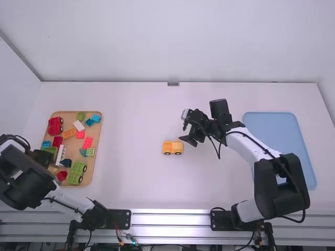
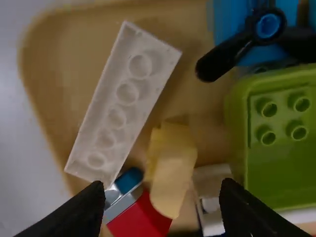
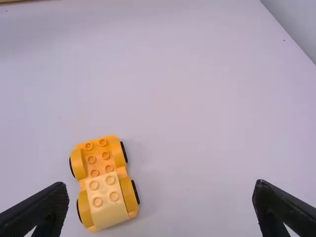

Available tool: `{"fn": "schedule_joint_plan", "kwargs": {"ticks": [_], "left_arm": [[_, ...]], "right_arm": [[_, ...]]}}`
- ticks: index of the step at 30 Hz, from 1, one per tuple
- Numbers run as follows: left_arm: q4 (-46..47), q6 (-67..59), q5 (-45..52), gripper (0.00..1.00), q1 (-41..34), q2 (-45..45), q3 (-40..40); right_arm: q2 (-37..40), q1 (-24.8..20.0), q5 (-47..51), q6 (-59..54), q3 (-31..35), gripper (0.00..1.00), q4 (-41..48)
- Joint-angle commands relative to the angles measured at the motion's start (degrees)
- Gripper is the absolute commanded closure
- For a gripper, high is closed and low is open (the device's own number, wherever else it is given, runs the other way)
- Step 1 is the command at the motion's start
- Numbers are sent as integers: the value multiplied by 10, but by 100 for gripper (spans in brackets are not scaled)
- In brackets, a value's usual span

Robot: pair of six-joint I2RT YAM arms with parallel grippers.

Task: Assemble lego blocks to make yellow taxi

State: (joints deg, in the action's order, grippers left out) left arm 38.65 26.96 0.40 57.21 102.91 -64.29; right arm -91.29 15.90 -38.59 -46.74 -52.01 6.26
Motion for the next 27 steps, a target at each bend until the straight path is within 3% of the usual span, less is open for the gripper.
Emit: {"fn": "schedule_joint_plan", "kwargs": {"ticks": [1,18,27], "left_arm": [[-4,-9,0,43,-9,5,17],[-124,-15,-15,54,-10,6,103],[-158,-26,-13,78,-10,6,123]], "right_arm": [[2,-2,-3,3,3,2,2],[2,-2,-3,4,3,2,4],[2,-2,-3,5,3,2,4]]}}
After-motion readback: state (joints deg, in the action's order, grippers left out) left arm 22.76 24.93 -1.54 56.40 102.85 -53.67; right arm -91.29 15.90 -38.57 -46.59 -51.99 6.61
